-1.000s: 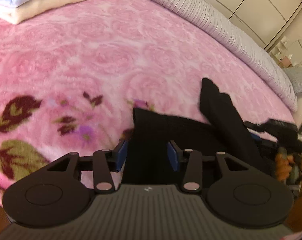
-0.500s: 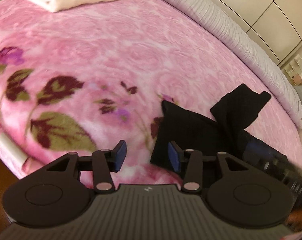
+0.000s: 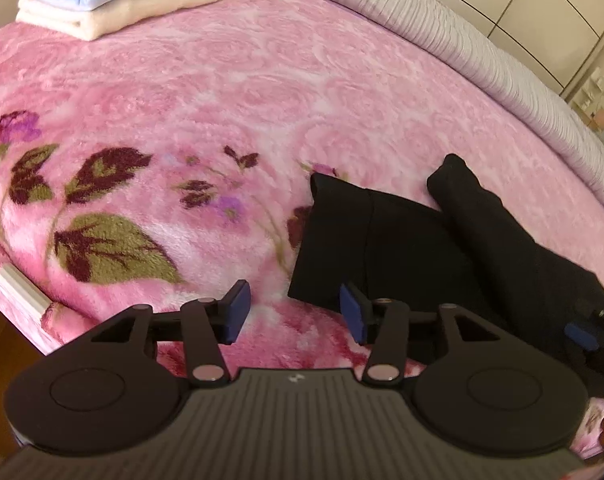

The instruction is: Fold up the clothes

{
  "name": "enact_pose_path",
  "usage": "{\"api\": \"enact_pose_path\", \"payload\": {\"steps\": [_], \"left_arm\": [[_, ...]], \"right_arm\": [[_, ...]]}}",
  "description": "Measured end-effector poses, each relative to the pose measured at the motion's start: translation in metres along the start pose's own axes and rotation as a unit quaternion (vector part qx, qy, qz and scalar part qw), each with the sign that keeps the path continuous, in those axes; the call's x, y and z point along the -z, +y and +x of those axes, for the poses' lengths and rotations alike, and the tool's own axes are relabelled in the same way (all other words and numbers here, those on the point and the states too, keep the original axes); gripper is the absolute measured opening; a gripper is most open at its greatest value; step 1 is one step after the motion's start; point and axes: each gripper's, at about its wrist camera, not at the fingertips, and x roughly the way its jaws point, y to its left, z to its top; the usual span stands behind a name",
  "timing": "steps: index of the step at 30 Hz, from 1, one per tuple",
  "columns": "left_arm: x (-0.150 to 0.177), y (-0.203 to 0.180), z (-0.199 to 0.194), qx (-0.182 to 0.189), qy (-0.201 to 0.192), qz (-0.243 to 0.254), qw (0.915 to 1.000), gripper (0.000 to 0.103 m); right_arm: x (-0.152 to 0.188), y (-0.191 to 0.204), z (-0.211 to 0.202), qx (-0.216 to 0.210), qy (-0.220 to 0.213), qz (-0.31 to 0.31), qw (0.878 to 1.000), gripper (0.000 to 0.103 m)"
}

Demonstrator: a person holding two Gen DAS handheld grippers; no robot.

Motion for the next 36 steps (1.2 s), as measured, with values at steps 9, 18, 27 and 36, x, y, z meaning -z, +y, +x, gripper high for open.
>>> {"api": "enact_pose_path", "payload": {"steps": [9, 18, 27, 36], "left_arm": [[-0.012, -0.003, -0.002, 0.03, 0.0, 0.016, 0.9994, 0.045], [-0.03, -0.03, 0.015, 0.077, 0.007, 0.056, 0.9954, 0.041], [-0.026, -0.019, 0.02, 0.075, 0.015, 0.029, 0.9966, 0.041], [-0.025, 0.029, -0.008, 0.046, -0.006, -0.036, 0.9983, 0.041]], "right_arm": [[-0.01, 0.009, 0.03, -0.046, 0.042, 0.028, 0.998, 0.058], [0.018, 0.039, 0.05, -0.076, 0.105, -0.051, 0.99, 0.044], [-0.023, 0.032, 0.077, -0.068, 0.056, -0.003, 0.996, 0.023], [0.058, 0.163, 0.065, -0.109, 0.043, -0.375, 0.919, 0.027]]}}
